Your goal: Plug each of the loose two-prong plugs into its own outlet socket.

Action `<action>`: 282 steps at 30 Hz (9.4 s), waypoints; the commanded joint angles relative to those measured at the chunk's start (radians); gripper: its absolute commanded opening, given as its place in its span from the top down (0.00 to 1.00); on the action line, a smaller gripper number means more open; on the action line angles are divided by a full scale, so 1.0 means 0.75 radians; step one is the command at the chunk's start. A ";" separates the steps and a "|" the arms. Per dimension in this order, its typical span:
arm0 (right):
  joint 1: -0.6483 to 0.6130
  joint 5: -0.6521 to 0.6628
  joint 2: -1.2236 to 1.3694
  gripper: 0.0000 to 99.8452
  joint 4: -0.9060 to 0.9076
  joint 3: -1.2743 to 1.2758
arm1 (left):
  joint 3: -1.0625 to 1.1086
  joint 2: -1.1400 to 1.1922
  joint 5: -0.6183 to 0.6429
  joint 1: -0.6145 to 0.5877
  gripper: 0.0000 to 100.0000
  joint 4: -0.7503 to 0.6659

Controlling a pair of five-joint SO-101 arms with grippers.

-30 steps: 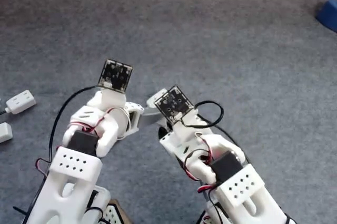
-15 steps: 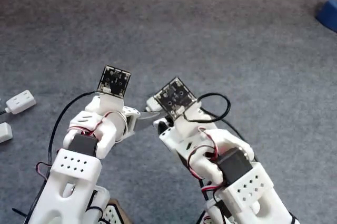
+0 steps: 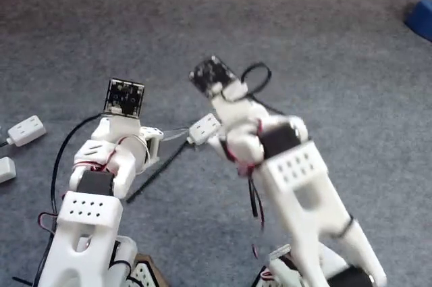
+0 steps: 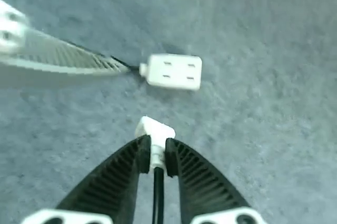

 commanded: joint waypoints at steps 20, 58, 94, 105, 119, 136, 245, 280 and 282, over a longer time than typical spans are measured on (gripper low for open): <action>0.105 -0.642 1.304 0.99 0.631 -1.912 | 0.251 -0.028 0.072 -0.244 0.56 -0.309; -0.064 -0.430 1.181 0.99 0.703 -1.409 | 0.220 -0.028 0.088 -0.257 0.56 -0.329; -0.398 -1.686 0.952 0.88 -0.300 -0.388 | 0.075 -0.015 0.266 -0.416 0.56 -0.006; -0.240 -2.326 0.965 0.88 -0.314 -0.371 | 0.093 -0.015 0.266 -0.414 0.56 -0.006; -0.130 -2.363 1.104 0.88 -0.265 -0.357 | 0.095 -0.015 0.266 -0.414 0.56 -0.006; 0.064 -2.357 1.065 0.88 -0.005 -0.441 | 0.222 -0.015 0.266 -0.369 0.56 -0.200; -0.277 -0.119 -0.549 0.99 -0.384 0.621 | -0.388 -0.017 0.088 0.083 0.56 0.753; -0.277 -0.068 -0.465 0.99 0.015 0.169 | -0.199 -0.017 0.086 0.075 0.56 0.604; -0.197 -0.037 -0.420 0.99 0.015 0.157 | -0.193 -0.017 0.086 0.026 0.56 0.583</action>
